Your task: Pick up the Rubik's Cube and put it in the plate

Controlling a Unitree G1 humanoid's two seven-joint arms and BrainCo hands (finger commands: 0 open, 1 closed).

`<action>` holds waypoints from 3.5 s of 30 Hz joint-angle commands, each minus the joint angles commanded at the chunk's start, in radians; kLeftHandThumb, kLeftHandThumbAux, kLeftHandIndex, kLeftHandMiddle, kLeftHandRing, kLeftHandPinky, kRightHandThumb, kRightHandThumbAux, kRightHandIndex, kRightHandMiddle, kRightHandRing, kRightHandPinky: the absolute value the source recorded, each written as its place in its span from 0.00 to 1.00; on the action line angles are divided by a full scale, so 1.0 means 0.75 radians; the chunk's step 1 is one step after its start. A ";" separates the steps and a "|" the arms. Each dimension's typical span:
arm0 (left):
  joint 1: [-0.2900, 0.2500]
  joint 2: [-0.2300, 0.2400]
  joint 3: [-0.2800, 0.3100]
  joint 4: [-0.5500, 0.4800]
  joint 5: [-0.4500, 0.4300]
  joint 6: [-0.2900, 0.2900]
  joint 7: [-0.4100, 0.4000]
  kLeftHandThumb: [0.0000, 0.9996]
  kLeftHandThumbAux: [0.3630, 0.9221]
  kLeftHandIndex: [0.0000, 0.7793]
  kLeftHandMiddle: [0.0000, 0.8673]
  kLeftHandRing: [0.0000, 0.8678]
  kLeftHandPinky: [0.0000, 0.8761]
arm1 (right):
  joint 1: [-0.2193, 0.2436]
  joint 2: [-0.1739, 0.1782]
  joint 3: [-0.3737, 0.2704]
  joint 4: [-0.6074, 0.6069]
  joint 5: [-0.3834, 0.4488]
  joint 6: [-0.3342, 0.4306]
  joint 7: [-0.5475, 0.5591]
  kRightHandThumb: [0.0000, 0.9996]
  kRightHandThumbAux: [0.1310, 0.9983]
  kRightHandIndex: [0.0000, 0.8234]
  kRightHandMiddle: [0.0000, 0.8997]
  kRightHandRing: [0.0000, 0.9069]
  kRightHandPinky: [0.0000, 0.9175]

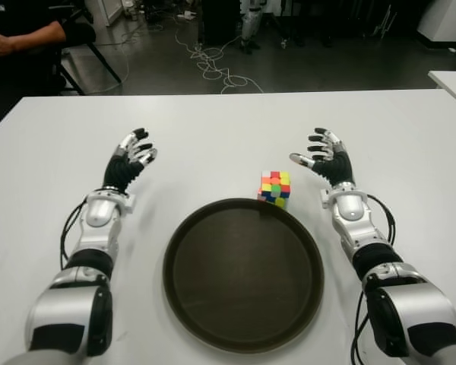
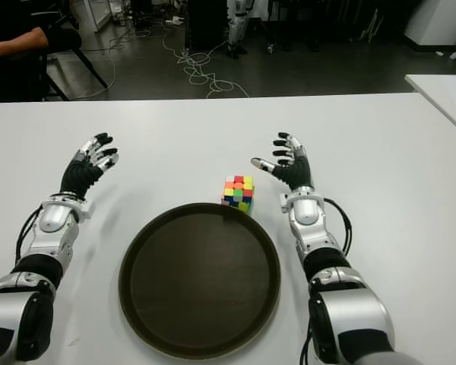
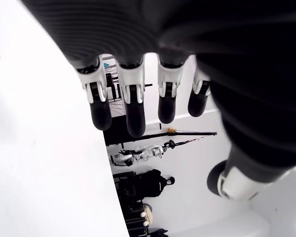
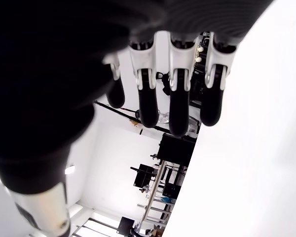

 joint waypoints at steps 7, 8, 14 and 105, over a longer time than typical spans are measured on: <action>0.003 0.001 -0.001 0.000 0.003 -0.003 0.007 0.24 0.59 0.10 0.15 0.15 0.17 | -0.001 0.007 -0.012 0.000 0.017 0.001 0.013 0.01 0.74 0.25 0.31 0.33 0.35; 0.003 0.001 -0.001 0.000 0.004 -0.003 0.008 0.24 0.59 0.10 0.15 0.15 0.17 | -0.001 0.007 -0.013 0.000 0.018 0.000 0.014 0.01 0.74 0.25 0.31 0.33 0.35; 0.002 0.000 -0.001 0.002 0.005 0.000 0.018 0.24 0.61 0.10 0.16 0.15 0.17 | 0.000 0.007 -0.013 -0.001 0.021 -0.001 0.018 0.00 0.73 0.25 0.31 0.33 0.35; 0.023 0.000 -0.014 -0.023 0.014 -0.030 0.003 0.22 0.58 0.13 0.19 0.20 0.22 | -0.003 -0.257 0.613 -0.086 -0.704 -0.346 -0.095 0.00 0.62 0.18 0.21 0.25 0.28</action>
